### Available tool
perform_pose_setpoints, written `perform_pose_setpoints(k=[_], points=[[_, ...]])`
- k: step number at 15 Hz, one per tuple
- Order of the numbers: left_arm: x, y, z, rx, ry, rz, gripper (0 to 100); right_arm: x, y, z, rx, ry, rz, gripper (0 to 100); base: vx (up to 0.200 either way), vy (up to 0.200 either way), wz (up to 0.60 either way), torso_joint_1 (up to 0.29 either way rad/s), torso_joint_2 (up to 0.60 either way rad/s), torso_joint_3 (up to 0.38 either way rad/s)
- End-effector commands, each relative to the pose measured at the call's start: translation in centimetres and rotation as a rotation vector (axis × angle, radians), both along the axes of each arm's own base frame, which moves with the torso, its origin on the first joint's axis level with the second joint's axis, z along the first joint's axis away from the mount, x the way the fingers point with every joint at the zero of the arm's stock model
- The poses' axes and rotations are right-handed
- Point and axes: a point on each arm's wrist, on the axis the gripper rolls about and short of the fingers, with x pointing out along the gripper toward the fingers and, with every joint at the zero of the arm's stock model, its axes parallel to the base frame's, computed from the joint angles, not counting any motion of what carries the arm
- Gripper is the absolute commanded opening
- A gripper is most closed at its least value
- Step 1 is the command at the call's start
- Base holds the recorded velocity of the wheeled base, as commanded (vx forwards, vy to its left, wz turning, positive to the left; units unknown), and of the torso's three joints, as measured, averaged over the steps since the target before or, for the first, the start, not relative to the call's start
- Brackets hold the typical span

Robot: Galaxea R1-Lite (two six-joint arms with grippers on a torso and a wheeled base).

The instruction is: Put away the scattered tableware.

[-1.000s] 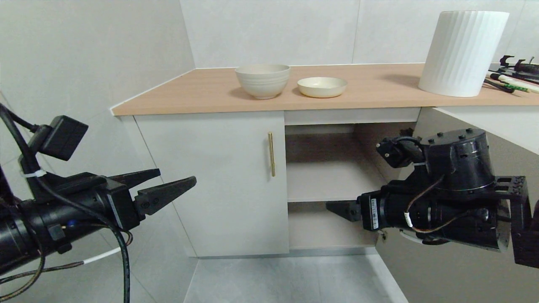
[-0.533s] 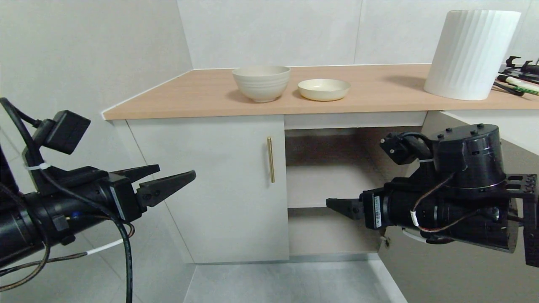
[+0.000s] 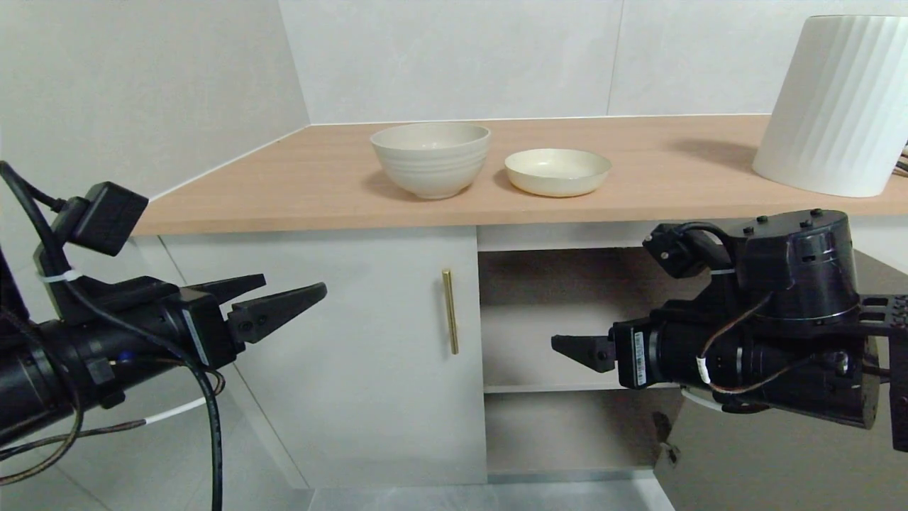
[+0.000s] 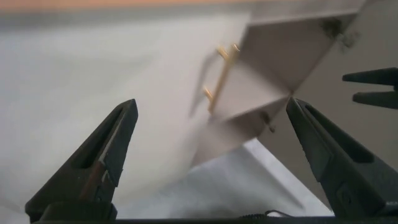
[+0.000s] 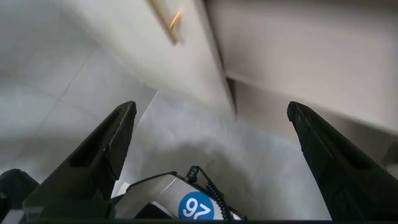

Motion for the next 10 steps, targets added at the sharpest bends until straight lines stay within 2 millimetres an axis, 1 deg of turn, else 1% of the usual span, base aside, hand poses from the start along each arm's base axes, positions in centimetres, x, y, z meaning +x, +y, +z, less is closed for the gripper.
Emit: perform_pose_setpoints(k=[1, 3, 6, 10], points=[[0.09, -0.02, -0.02, 0.0, 0.001, 0.0, 100, -0.06, -0.04, -0.09, -0.002, 0.002, 0.0, 100, 0.2, 0.0, 0.0, 0.007, 0.01, -0.007], [-0.02, 0.0, 0.01, -0.003, 0.001, 0.0, 100, -0.3, -0.24, -0.45, -0.007, 0.005, 0.003, 100, 0.0, 0.0, 0.0, 0.0, 0.0, 0.0], [-0.54, 0.09, 0.37, -0.007, -0.015, -0.006, 100, -0.51, -0.25, -0.38, -0.009, 0.002, 0.009, 100, 0.0, 0.0, 0.0, 0.0, 0.0, 0.0], [-0.44, 0.08, 0.28, -0.007, -0.013, -0.005, 100, -0.62, -0.13, -0.41, -0.01, 0.001, 0.014, 100, 0.0, 0.0, 0.0, 0.0, 0.0, 0.0]])
